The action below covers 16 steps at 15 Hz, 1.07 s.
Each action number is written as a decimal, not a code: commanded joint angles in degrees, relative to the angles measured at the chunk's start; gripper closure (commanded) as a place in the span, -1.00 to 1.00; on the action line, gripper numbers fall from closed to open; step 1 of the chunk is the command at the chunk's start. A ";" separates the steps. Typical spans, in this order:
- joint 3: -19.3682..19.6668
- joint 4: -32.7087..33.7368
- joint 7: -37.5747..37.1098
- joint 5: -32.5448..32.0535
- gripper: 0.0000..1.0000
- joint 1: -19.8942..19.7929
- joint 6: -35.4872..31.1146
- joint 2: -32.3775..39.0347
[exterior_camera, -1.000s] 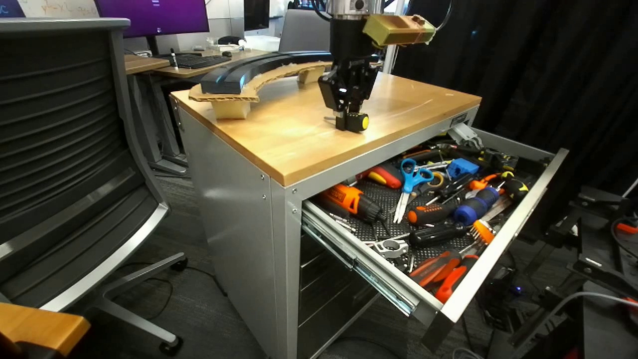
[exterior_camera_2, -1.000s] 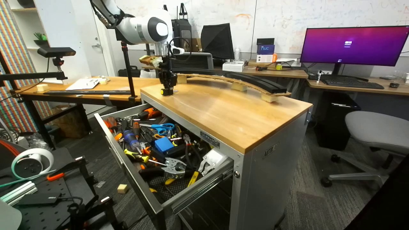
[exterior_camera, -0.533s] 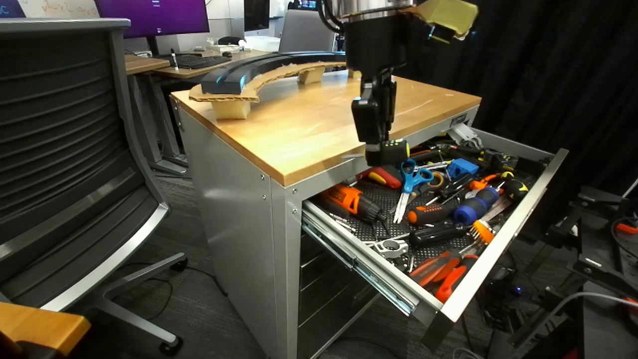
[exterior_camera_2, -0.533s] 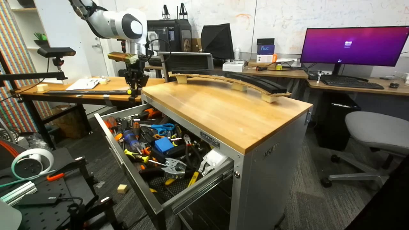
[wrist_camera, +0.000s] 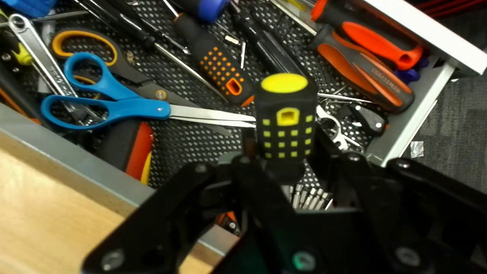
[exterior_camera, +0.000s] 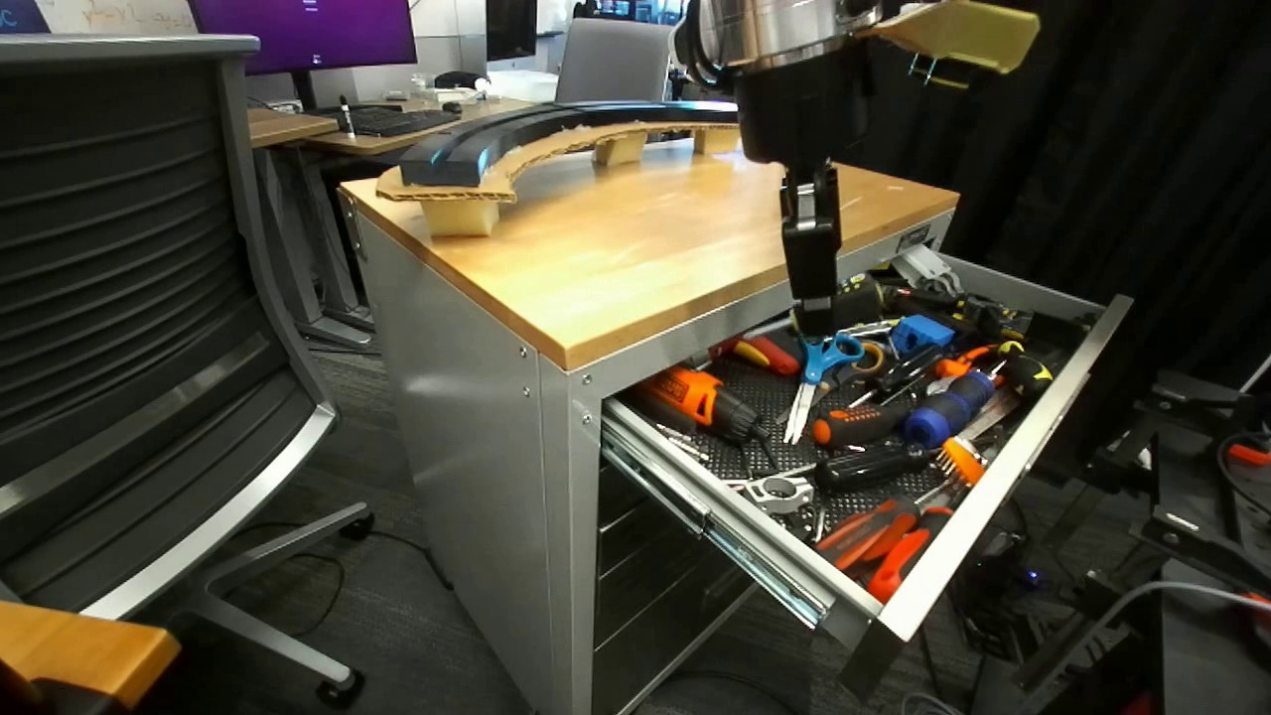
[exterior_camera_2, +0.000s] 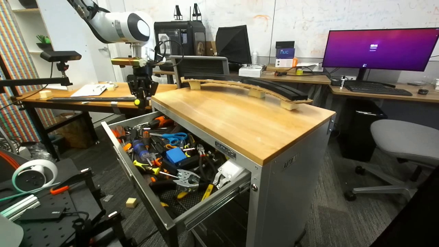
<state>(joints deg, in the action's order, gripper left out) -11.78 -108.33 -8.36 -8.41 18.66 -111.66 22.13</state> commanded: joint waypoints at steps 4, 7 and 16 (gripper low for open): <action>1.55 -0.98 -0.45 1.56 -0.92 -2.13 -1.18 -1.45; 0.83 -3.55 -0.34 3.82 -1.00 -2.58 0.22 -1.95; -0.42 -24.67 -14.98 20.04 -1.00 -2.04 -4.49 -12.29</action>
<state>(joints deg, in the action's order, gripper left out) -12.14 -123.42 -17.69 7.60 16.47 -110.92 17.16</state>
